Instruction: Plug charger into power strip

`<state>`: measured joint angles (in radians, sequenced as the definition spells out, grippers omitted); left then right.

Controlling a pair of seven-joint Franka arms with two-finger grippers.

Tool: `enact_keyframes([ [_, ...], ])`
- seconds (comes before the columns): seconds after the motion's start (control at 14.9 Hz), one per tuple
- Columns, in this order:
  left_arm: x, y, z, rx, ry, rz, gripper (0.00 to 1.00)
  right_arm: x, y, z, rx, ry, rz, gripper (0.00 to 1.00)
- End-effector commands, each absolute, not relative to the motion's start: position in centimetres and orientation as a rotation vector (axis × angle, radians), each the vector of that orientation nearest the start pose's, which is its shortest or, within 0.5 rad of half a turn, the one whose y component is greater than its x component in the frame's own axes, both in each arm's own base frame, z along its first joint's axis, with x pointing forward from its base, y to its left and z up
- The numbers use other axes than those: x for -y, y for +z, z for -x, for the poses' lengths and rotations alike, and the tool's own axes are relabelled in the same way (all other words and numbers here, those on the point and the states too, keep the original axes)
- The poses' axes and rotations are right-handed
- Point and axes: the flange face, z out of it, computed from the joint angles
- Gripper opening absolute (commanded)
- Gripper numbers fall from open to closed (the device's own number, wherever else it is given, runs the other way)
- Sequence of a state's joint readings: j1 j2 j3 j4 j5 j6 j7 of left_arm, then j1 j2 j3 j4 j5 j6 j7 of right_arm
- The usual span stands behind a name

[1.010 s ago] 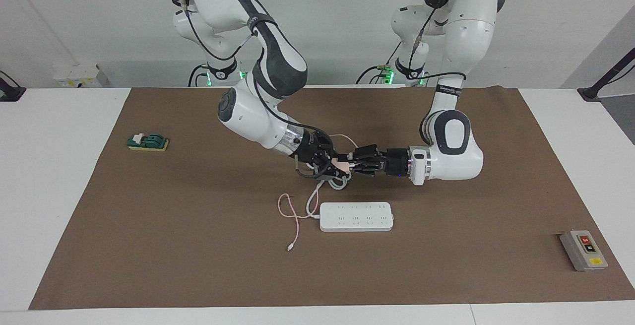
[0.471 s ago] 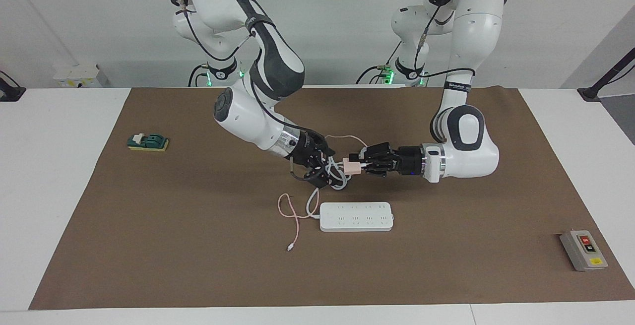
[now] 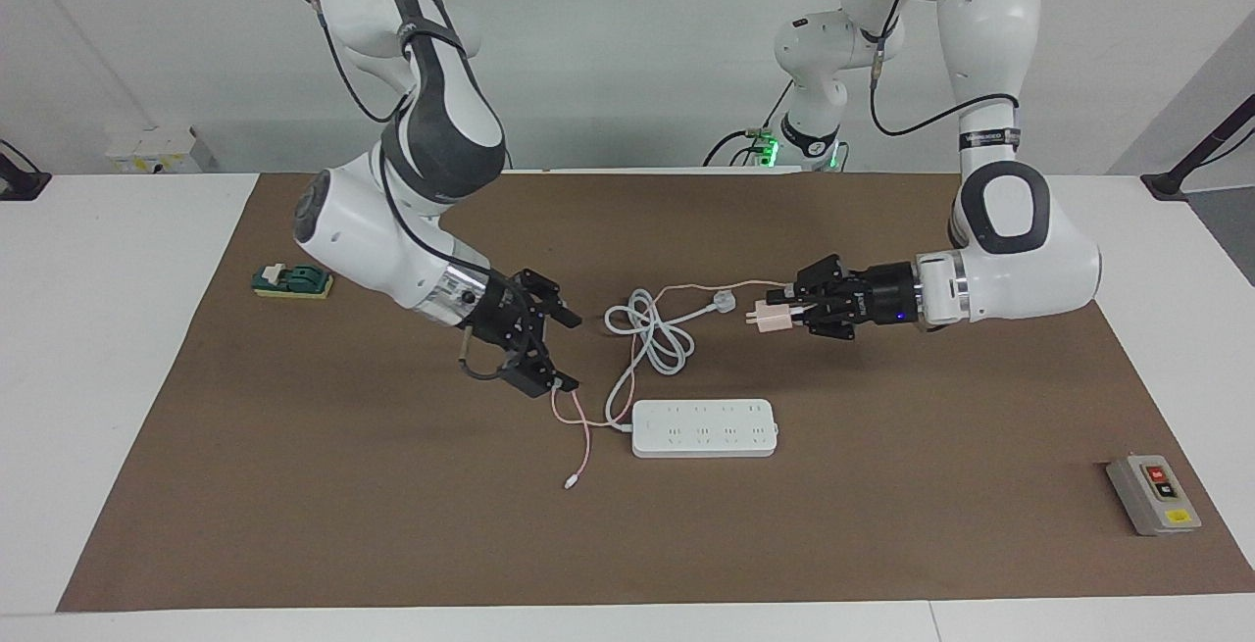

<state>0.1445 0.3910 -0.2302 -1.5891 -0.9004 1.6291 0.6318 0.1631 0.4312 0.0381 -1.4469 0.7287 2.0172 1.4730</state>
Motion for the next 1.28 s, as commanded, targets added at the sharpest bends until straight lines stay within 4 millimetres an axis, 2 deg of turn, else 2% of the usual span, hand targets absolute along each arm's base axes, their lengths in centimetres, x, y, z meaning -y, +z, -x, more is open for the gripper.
enact_keyframes([
  [0.0,9.7,46.7,-64.1,0.697,-0.041,-2.205,0.00,-14.2,48.3,-68.0,-1.727,0.492,1.904,1.00],
  [0.13,9.9,47.7,-64.4,0.817,-0.038,-2.307,0.00,-12.4,48.8,-67.6,-1.657,0.456,2.022,1.00],
  [0.27,11.4,49.5,-65.1,0.972,0.018,-2.374,0.00,-10.2,49.3,-67.1,-1.548,0.380,2.179,1.00],
  [0.34,12.9,50.5,-65.4,1.084,0.056,-2.397,0.00,-9.2,49.5,-66.9,-1.479,0.339,2.264,1.00],
  [0.47,16.4,51.3,-65.7,1.301,0.152,-2.432,0.00,-7.4,49.9,-66.4,-1.329,0.294,2.398,1.00],
  [0.61,18.4,51.5,-66.1,1.543,0.249,-2.430,0.00,-5.4,50.3,-65.7,-1.129,0.234,2.567,1.00],
  [0.74,19.2,51.9,-66.7,1.798,0.353,-2.388,0.00,-4.3,51.1,-65.2,-0.969,0.184,2.693,1.00],
  [0.94,19.9,51.9,-66.6,1.954,0.315,-2.403,0.00,-3.1,51.9,-64.5,-0.722,0.123,2.864,1.00],
  [1.21,19.8,50.3,-66.0,2.050,0.184,-2.423,0.00,0.7,54.0,-63.2,-0.401,0.060,2.991,1.00],
])
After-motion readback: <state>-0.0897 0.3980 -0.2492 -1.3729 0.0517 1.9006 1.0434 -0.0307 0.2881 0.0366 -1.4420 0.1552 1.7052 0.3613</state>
